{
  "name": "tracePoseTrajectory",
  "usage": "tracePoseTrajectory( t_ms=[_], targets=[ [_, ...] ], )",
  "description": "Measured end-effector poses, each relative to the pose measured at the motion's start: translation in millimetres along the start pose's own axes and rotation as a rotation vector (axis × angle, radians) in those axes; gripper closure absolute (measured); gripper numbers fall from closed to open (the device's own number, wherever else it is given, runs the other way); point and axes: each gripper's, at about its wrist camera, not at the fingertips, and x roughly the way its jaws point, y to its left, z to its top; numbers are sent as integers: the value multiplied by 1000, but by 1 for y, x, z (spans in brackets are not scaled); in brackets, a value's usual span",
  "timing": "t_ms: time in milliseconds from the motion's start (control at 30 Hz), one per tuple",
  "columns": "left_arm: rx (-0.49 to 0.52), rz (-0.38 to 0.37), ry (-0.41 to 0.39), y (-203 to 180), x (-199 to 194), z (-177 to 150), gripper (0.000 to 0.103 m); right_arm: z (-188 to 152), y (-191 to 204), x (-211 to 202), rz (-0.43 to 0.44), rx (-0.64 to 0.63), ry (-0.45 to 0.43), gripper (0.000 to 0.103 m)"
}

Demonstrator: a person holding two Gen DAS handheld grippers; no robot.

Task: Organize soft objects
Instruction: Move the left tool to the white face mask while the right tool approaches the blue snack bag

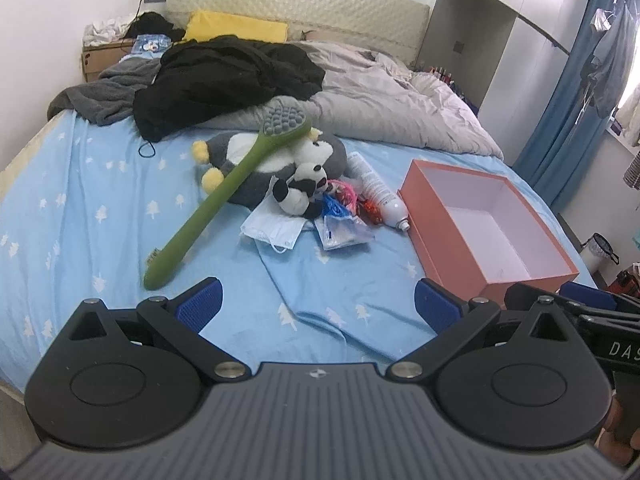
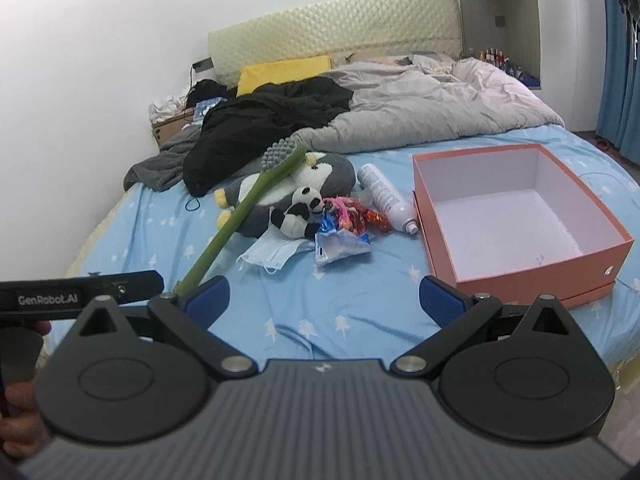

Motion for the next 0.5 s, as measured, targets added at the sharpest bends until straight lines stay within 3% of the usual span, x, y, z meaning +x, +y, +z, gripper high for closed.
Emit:
tracePoseTrajectory(
  t_ms=[267,500],
  targets=[
    [-31,-4,40,8,29,2,0,1,-2,21,-27,-13,40,0],
    [-39,4,112,24,79,9,0,9,-12,60,-29,10,98,2]
  ],
)
